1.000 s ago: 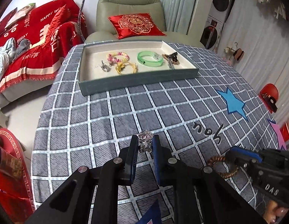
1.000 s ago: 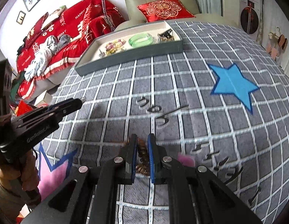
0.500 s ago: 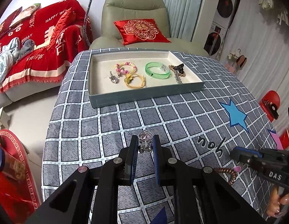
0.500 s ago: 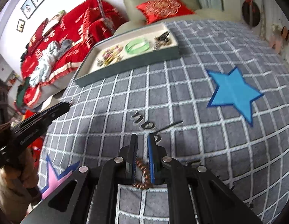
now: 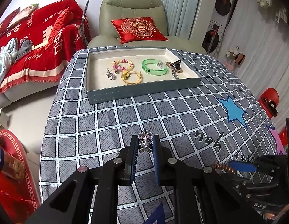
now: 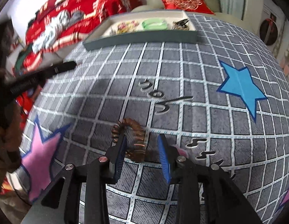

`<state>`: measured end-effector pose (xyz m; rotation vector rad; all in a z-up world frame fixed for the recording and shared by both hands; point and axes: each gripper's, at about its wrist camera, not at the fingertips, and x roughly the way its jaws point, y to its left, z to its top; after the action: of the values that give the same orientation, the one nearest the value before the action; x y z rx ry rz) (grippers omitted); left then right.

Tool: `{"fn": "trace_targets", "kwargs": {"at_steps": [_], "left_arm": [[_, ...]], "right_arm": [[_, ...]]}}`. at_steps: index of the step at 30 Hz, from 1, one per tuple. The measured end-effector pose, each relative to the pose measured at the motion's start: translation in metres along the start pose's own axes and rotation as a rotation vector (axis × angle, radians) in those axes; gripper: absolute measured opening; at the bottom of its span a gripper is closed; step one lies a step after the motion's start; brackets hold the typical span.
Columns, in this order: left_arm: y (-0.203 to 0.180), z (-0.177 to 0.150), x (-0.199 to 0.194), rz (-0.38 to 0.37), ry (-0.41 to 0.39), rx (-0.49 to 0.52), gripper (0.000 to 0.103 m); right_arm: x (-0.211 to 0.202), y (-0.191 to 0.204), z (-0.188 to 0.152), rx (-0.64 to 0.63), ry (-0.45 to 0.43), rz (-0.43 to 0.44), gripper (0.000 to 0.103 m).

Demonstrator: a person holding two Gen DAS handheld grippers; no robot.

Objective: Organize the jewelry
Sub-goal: 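Lift and carry the pendant and coil hair tie in both tools over the tray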

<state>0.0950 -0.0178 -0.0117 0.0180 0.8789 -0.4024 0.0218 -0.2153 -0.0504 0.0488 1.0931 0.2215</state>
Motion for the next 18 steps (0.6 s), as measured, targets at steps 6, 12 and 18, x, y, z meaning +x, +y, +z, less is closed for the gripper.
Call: {"fn": "trace_targets", "kwargs": {"at_steps": [6, 12, 18], "left_arm": [[0.002, 0.002, -0.003, 0.001, -0.008, -0.006, 0.032], [0.007, 0.012, -0.01, -0.006, -0.021, -0.018, 0.032], [0.017, 0.047, -0.023, -0.003, -0.064, -0.029, 0.032]], "right_arm": [[-0.004, 0.011, 0.001, -0.039, -0.015, -0.041, 0.012], [-0.025, 0.002, 0.021, 0.012, -0.085, 0.004, 0.011], [-0.046, -0.003, 0.064, 0.026, -0.161, 0.03, 0.012]]}}
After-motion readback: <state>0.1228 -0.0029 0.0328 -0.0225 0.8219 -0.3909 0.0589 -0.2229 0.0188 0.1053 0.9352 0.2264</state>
